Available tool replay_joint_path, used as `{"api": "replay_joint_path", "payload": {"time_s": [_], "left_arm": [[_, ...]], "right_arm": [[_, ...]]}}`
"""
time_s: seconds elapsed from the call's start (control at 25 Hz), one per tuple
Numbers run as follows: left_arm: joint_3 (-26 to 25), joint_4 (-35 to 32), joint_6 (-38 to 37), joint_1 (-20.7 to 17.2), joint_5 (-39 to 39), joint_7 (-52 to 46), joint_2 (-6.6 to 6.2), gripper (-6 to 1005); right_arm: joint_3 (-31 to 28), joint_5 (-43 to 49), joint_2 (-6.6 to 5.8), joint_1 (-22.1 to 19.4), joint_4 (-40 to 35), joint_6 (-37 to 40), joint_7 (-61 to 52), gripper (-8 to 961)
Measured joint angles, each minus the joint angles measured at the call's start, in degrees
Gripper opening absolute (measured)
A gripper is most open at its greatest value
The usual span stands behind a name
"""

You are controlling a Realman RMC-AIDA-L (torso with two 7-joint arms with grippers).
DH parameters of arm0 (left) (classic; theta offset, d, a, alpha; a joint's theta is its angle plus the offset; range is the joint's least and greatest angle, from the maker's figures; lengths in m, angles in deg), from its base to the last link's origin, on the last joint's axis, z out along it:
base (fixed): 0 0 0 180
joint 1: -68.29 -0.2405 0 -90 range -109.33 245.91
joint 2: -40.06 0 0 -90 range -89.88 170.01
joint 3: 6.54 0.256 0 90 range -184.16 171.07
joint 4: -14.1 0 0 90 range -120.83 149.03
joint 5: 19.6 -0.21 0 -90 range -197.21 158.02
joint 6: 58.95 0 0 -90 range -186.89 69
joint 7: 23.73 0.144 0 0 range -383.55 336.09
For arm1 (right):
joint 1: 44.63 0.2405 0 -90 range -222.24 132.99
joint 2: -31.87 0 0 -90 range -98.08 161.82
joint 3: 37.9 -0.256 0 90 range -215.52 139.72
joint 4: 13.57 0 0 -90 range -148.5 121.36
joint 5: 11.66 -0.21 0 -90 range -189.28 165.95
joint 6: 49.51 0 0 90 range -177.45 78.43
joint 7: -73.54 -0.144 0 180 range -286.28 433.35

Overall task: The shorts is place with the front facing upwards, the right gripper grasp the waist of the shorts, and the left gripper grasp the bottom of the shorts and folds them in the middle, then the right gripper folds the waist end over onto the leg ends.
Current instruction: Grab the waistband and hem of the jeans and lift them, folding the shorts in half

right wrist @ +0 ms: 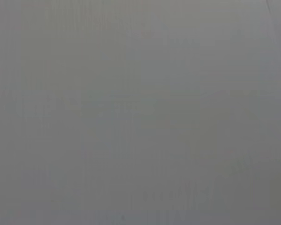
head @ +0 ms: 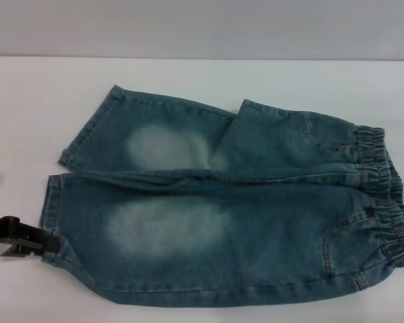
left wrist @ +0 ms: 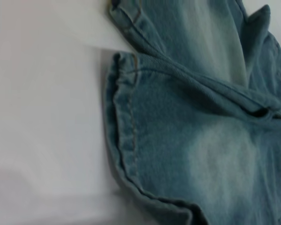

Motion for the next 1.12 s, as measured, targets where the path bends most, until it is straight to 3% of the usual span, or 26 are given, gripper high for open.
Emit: {"api": "replay_joint_path", "payload": {"time_s": [0.36,0.56,0.88,1.12], "left_arm": [[0.03,-0.04,0.25,0.41,-0.11,-0.83,-0.5,213],[0.07,-0.03,0.14,0.44,-0.13,-0.9,-0.51,32],[-1.04,-0.03,0.78,0.58,-0.13,-1.79,-0.57,28],[-3.9,-0.79,2.08,0.35,-0.13,-1.69,-0.22,30]], "right_arm": [[-0.82,-0.09,0.0,-0.01,-0.18,-0.05,0.0,651],[-0.8,-0.09,0.0,0.09,-0.21,-0.29,0.01,651],[0.21,0.22,-0.05,0.41,-2.65,-4.51,-7.48,650],[8.2,4.03,-0.61,-0.84,-9.67,-10.14,-25.03,649]]}}
